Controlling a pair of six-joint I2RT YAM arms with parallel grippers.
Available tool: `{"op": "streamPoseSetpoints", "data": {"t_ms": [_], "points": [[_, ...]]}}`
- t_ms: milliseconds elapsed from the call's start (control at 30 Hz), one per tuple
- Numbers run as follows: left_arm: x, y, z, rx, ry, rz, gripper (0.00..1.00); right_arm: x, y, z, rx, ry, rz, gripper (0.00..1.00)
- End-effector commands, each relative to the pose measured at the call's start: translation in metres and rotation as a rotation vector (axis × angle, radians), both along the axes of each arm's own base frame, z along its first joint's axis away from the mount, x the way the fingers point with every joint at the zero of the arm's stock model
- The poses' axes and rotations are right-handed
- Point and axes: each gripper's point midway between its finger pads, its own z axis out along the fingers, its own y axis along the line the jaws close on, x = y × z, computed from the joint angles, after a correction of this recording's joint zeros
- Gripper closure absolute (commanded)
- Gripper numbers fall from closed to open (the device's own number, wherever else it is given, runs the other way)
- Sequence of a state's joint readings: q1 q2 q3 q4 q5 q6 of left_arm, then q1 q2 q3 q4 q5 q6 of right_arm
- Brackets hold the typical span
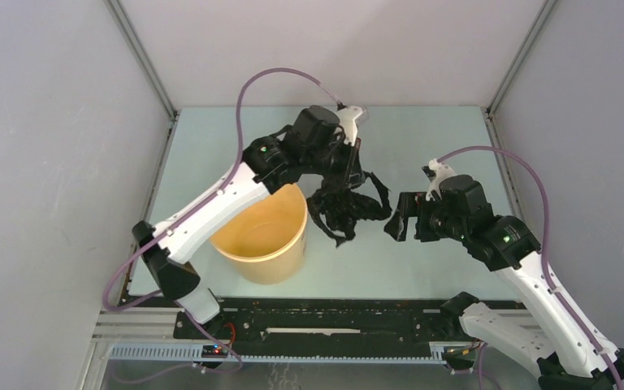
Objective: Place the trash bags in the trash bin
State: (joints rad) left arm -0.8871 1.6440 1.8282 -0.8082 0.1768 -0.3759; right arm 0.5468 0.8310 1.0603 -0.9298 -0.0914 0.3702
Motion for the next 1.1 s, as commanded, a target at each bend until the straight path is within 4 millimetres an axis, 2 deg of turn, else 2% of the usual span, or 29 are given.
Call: {"op": "streamPoseSetpoints", "data": {"t_ms": [0, 133, 267, 400, 533, 767, 933, 1067], "points": [[0.007, 0.008, 0.070, -0.182, -0.149, 0.046, 1.00, -0.008, -0.010, 0.002, 0.096, 0.084, -0.206, 0.00], [0.003, 0.005, 0.080, -0.247, -0.146, 0.040, 1.00, -0.010, 0.004, 0.016, 0.245, 0.138, -0.214, 0.00], [0.000, 0.001, 0.081, -0.272, -0.106, 0.018, 1.00, -0.009, 0.009, 0.046, 0.327, 0.099, -0.125, 0.02], [-0.003, -0.003, 0.079, -0.253, -0.082, -0.015, 1.00, -0.003, -0.001, 0.072, 0.238, -0.022, -0.039, 0.06], [-0.015, -0.012, 0.077, -0.267, -0.032, -0.096, 1.00, 0.004, -0.001, 0.099, 0.152, -0.143, 0.061, 0.05], [-0.037, -0.021, 0.073, -0.290, 0.036, -0.193, 1.00, 0.014, 0.011, 0.102, 0.014, -0.249, 0.223, 0.05], [-0.051, -0.023, 0.076, -0.306, 0.052, -0.260, 1.00, 0.012, 0.016, 0.109, 0.044, -0.318, 0.265, 0.07], [-0.061, -0.025, 0.078, -0.317, 0.069, -0.314, 1.00, 0.007, 0.023, 0.104, 0.078, -0.320, 0.303, 0.11]]}}
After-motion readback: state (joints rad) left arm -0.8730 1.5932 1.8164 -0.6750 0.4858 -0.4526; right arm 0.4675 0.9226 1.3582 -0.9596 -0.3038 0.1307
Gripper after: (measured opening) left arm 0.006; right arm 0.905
